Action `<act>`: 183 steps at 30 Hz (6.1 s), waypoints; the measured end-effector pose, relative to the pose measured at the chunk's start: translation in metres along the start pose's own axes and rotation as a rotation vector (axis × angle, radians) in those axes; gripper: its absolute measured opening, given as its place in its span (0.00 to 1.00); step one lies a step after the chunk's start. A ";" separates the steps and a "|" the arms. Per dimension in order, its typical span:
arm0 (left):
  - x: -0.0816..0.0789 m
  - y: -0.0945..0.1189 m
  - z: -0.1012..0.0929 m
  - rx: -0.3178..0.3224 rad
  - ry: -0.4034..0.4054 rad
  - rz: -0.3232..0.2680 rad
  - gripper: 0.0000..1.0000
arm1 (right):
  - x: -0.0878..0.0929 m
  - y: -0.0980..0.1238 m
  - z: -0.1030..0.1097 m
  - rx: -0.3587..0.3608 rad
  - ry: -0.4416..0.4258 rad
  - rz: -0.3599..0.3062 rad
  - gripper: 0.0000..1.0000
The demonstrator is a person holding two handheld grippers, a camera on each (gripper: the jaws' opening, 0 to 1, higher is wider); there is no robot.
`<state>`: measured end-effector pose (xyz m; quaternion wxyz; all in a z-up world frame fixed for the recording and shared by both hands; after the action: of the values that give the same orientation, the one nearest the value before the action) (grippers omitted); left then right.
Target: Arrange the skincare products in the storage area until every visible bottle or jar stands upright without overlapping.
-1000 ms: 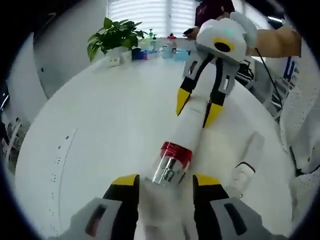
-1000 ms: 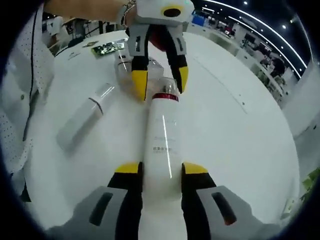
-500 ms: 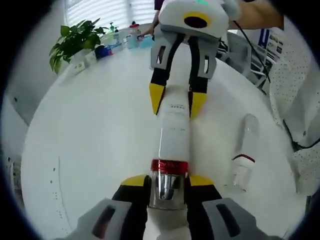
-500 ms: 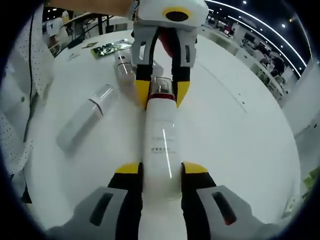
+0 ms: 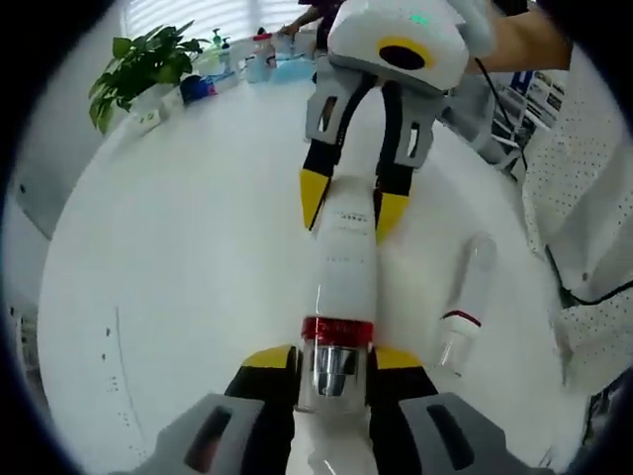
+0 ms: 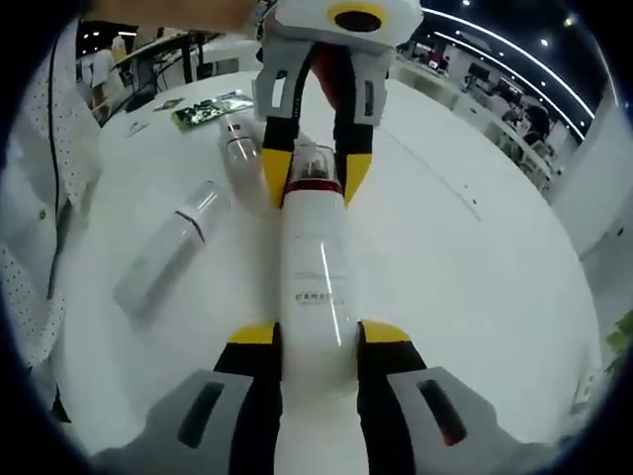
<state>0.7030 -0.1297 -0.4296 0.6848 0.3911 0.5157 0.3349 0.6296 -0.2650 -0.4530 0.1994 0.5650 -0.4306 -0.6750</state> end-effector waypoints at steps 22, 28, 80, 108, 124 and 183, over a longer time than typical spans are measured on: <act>-0.059 0.052 -0.018 -0.067 -0.158 0.169 0.25 | 0.006 -0.002 0.032 0.179 -0.080 -0.360 0.26; -0.078 0.057 -0.027 -0.078 -0.206 0.192 0.25 | 0.012 -0.001 0.040 0.243 -0.071 -0.422 0.26; -0.185 0.067 -0.065 -0.155 -0.203 -0.039 0.31 | 0.037 -0.010 0.065 0.395 -0.306 -0.610 0.26; -0.054 0.061 -0.105 -0.434 0.692 -0.401 0.39 | 0.027 -0.023 0.082 0.425 -0.385 -0.579 0.39; -0.056 0.038 -0.117 -0.429 0.716 -0.357 0.37 | 0.030 -0.023 0.077 0.418 -0.418 -0.598 0.30; -0.014 0.010 -0.054 -0.563 0.789 -0.307 0.26 | -0.027 -0.056 0.011 0.416 -0.341 -0.517 0.30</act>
<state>0.6469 -0.1272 -0.4231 0.5580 -0.0452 0.6762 0.4788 0.6387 -0.2097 -0.4822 -0.1715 0.5628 -0.4288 -0.6855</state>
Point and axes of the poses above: the point that each gripper's makers call its tool centre point, and the gripper's own axes: y roughly backward along the fingers, z roughly to its left, x roughly out of its underside, the point moved 7 cm from there along y, roughly backward along the fingers, and after that the axes turned 13 degrees about -x, right-handed, at the moved point
